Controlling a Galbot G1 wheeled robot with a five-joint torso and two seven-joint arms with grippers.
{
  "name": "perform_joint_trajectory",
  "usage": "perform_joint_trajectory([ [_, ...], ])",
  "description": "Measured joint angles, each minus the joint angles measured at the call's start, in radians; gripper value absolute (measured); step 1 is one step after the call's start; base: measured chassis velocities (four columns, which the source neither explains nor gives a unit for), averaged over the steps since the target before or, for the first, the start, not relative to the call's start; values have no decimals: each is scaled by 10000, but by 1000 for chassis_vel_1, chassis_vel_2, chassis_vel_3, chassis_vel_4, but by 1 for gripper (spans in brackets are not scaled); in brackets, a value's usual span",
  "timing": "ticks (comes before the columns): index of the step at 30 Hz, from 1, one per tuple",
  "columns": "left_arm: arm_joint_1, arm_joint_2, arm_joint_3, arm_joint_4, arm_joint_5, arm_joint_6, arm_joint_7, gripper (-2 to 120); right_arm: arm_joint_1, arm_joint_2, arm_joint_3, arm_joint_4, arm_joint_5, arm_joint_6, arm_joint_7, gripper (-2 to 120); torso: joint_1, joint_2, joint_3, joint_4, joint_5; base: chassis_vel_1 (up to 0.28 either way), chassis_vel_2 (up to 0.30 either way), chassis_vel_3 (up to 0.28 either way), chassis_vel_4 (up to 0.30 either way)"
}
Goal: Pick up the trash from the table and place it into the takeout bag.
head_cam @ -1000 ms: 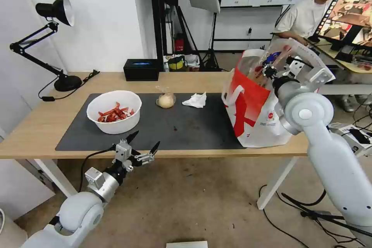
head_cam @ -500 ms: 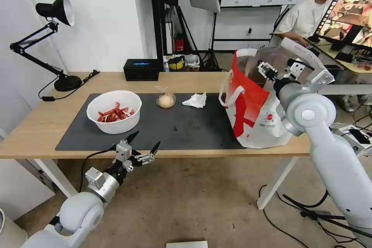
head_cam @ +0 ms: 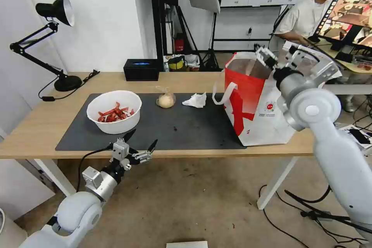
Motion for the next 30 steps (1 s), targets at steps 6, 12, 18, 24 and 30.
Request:
perform_joint_trajectory([
  [6, 169, -43, -262, -41, -27, -8, -9, 100, 242, -165, -122, 397, 117, 207, -616, 100, 1, 1, 0, 0, -1, 0, 0, 0, 0],
  [12, 491, -149, -644, -51, -81, -234, 31, 100, -405, -524, -215, 1165, 127, 230, -2226, 100, 0, 1, -1, 1, -1, 0, 0, 0, 0],
  [18, 749, -168, -958, -80, -78, -318, 62, 100, -1604, -919, -229, 1855, -843, 182, -3687, 100, 0, 1, -1, 1, -2, 0, 0, 0, 0],
  [24, 982, -201, -1182, -143, 8, -435, 157, 100, -3253, -1221, -162, 2595, -2512, 197, -4597, 100, -1, 0, -1, 0, 0, 0, 0, 0, 0],
  [30, 1393, -578, -1549, -169, 493, -693, 400, 100, -5606, -1199, 61, 3105, -4489, 583, -5126, 100, -1, 1, -2, 0, 0, 0, 0, 0, 0],
])
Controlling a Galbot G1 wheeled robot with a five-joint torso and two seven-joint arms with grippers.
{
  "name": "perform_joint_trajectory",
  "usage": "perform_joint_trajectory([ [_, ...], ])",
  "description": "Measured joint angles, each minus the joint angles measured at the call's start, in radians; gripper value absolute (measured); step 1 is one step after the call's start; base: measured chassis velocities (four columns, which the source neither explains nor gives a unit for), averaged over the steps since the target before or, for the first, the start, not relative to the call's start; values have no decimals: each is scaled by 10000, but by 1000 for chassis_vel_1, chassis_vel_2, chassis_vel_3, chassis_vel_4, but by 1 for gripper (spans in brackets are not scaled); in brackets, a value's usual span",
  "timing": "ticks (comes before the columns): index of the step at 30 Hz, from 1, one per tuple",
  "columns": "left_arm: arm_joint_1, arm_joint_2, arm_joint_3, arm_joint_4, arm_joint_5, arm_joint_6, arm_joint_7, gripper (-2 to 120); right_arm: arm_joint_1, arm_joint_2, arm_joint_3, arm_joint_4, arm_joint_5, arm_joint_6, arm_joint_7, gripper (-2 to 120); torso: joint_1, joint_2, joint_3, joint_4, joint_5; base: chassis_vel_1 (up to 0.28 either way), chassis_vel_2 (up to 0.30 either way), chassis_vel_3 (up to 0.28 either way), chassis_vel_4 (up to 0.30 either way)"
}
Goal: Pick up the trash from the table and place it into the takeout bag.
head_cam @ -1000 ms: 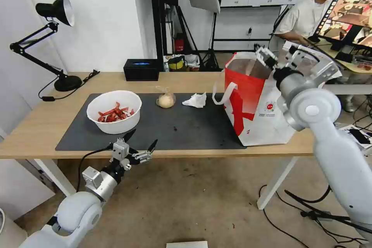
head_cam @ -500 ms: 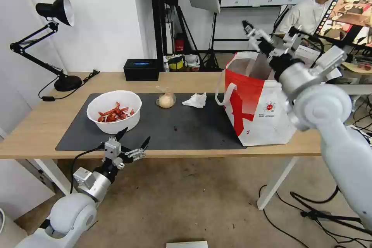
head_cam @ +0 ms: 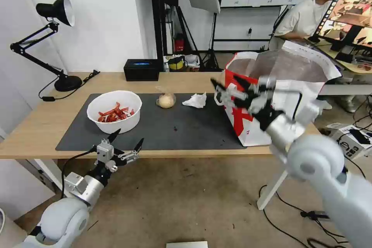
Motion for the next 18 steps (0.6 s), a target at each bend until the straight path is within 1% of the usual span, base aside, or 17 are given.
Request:
perform_joint_trajectory([
  [1, 0, 0, 0, 0, 0, 0, 0, 100, 0, 0, 0, 0, 0, 0, 0, 100, 0, 0, 0, 0, 0, 0, 0, 0, 0],
  [3, 177, -165, -66, -18, 138, -99, 68, 100, -744, 171, 6, 26, -798, 153, -51, 100, 0, 0, 0, 0, 0, 0, 0, 0, 0],
  [4, 177, -165, -66, -18, 138, -99, 68, 100, -744, 171, 6, 26, -798, 153, -51, 100, 0, 0, 0, 0, 0, 0, 0, 0, 0],
  [8, 444, -389, -154, -78, 306, -158, 228, 100, -2066, 579, -34, -129, -2080, 391, 23, 100, 0, 0, 1, 0, 0, 0, 0, 0, 0],
  [15, 718, -574, -274, -105, 409, -160, 232, 100, -3046, 823, -37, -475, -2891, 787, 65, 100, 0, 0, 1, -1, 1, 0, 0, 0, 0],
  [18, 993, -805, -317, -42, 703, -187, 68, 100, -3632, 1019, -56, -667, -3287, 1077, 121, 100, 0, 0, 1, 0, 0, 0, 0, 0, 0],
])
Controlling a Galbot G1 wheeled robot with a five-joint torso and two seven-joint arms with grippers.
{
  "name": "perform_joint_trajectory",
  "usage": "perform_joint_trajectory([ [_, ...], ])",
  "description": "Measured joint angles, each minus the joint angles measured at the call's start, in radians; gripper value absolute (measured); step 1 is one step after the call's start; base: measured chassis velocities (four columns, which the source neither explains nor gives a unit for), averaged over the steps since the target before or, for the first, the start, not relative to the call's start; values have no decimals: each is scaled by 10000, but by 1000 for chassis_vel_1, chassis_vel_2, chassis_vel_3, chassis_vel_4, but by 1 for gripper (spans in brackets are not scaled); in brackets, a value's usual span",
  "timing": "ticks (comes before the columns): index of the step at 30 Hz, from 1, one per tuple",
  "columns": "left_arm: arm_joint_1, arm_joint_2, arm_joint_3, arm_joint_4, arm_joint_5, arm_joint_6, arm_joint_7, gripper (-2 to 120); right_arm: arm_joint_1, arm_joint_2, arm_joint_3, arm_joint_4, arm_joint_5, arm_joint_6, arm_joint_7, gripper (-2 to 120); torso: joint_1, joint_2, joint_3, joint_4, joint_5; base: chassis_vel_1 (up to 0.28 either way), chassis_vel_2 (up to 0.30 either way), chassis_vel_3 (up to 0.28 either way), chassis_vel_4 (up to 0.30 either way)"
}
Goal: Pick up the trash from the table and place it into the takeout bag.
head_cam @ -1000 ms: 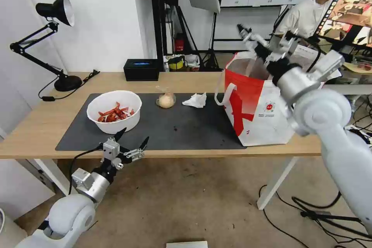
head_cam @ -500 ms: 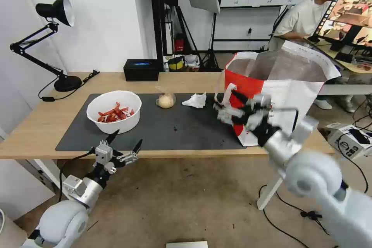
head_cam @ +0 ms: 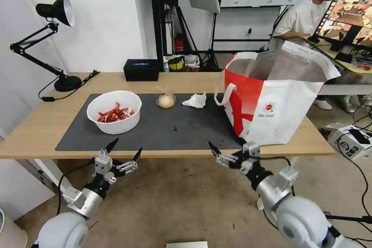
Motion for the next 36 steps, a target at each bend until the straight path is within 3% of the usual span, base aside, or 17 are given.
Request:
perform_joint_trajectory([
  [20, 490, -451, -101, 155, 255, -8, -199, 100, -487, 421, -334, -250, -630, 144, 512, 100, 0, -2, 0, 0, 0, 0, 0, 0, 0],
  [36, 391, -533, -75, 332, 317, 0, -215, 100, 311, 236, -755, -573, -572, -130, 745, 100, 1, -1, 1, 0, 0, 0, 0, 0, 0],
])
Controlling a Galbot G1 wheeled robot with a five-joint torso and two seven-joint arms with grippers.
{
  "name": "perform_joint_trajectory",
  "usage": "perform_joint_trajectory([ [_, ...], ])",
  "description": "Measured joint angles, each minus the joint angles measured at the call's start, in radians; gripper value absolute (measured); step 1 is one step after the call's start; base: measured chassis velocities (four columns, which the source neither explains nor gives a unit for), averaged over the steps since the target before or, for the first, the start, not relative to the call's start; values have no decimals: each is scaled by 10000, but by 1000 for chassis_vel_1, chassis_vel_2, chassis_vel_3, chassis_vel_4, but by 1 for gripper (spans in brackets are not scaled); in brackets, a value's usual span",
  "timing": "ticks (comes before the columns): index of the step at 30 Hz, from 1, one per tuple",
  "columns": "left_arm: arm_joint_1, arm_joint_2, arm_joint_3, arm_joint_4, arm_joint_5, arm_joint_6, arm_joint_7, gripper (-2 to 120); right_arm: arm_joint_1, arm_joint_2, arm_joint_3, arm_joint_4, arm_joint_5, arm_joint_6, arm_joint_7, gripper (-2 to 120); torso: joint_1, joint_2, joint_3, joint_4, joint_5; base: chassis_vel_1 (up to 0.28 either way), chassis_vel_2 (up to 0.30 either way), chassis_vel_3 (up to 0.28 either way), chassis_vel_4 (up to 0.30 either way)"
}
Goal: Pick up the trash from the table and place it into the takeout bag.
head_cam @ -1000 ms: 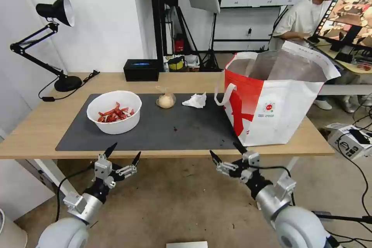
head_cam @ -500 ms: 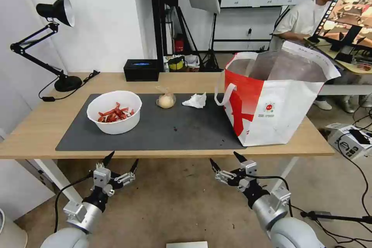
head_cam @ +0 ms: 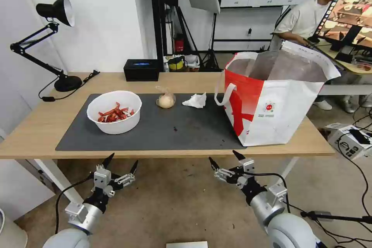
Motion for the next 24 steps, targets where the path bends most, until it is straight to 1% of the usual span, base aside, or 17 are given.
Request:
perform_joint_trajectory([
  [6, -68, 30, -11, 5, -13, 0, -10, 100, 490, -22, -298, -95, 163, -84, 58, 100, 0, 0, 0, 0, 0, 0, 0, 0, 0],
  [9, -163, 72, -12, 7, -50, -1, -24, 100, 1093, -110, -642, -223, 412, -243, 124, 100, 0, 0, 0, 1, 0, 0, 0, 0, 0],
  [11, -183, 83, -13, 7, -54, -1, -29, 100, 1236, -144, -727, -260, 460, -282, 135, 100, 0, 0, 0, 0, -1, 0, 0, 0, 0],
  [13, -217, 100, -13, -10, -60, -1, -35, 100, 1844, -269, -1086, -457, 627, -456, 214, 100, 0, 0, 0, 0, -1, 0, 0, 0, 0],
  [14, -217, 100, -13, -10, -60, -1, -35, 100, 1844, -269, -1086, -457, 627, -456, 214, 100, 0, 0, 0, 0, -1, 0, 0, 0, 0],
  [16, -220, 85, -15, -41, -61, -1, -39, 100, 2534, -331, -1501, -708, 759, -589, 352, 100, 0, 0, 1, 0, 1, 0, 0, 0, 0],
  [17, -220, 85, -15, -41, -61, -1, -39, 100, 2534, -331, -1501, -708, 759, -589, 352, 100, 0, 0, 1, 0, 1, 0, 0, 0, 0],
  [20, -202, 58, -75, -79, -57, -4, -40, 100, 3878, -272, -2347, -1066, 939, -863, 727, 100, 0, 0, 1, 0, 0, 0, 0, 0, 0],
  [21, -202, 58, -75, -79, -57, -4, -40, 100, 3878, -272, -2347, -1066, 939, -863, 727, 100, 0, 0, 1, 0, 0, 0, 0, 0, 0],
  [24, -169, 74, -204, -151, -55, -5, -41, 100, 5775, 157, -3787, -1704, 1311, -1164, 1602, 100, 1, 0, 1, 1, -2, 0, 0, 0, 0],
])
